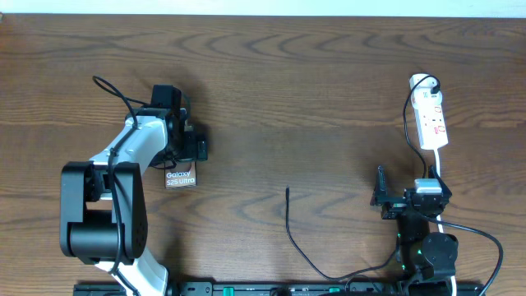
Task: Plug charger to phone and switch on socket
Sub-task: 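Close the left gripper on the phone's edges, then lift the phone with the left gripper and raise it upright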
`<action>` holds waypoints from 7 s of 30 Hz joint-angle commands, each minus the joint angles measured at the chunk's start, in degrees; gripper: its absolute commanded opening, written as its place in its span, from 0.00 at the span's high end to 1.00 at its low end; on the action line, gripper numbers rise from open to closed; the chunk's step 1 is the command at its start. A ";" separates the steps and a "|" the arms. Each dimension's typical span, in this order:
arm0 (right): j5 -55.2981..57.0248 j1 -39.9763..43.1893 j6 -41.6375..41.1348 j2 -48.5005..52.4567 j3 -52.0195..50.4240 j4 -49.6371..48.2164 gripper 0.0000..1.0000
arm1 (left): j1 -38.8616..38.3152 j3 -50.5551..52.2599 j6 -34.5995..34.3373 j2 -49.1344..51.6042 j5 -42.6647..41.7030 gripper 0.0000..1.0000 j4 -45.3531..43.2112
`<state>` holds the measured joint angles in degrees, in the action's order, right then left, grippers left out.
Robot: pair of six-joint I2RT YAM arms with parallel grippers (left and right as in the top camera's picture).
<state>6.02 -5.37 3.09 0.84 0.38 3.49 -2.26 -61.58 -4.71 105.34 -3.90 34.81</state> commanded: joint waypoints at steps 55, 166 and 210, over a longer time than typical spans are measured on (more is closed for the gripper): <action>0.26 0.46 -0.92 -0.33 -0.07 0.17 0.01 | 0.24 -0.02 5.09 2.14 0.96 0.05 0.92; 0.22 0.44 -0.92 -0.28 -0.07 0.17 0.01 | 0.24 -5.05 1.51 -13.66 -30.75 0.92 4.57; 0.24 0.46 -0.92 -0.22 -0.07 0.17 0.01 | 2.51 -5.05 -80.98 -13.75 -82.01 0.93 -24.02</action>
<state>6.00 -5.37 3.11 0.84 0.36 3.49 -0.71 -64.58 -84.53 93.21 -81.97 11.31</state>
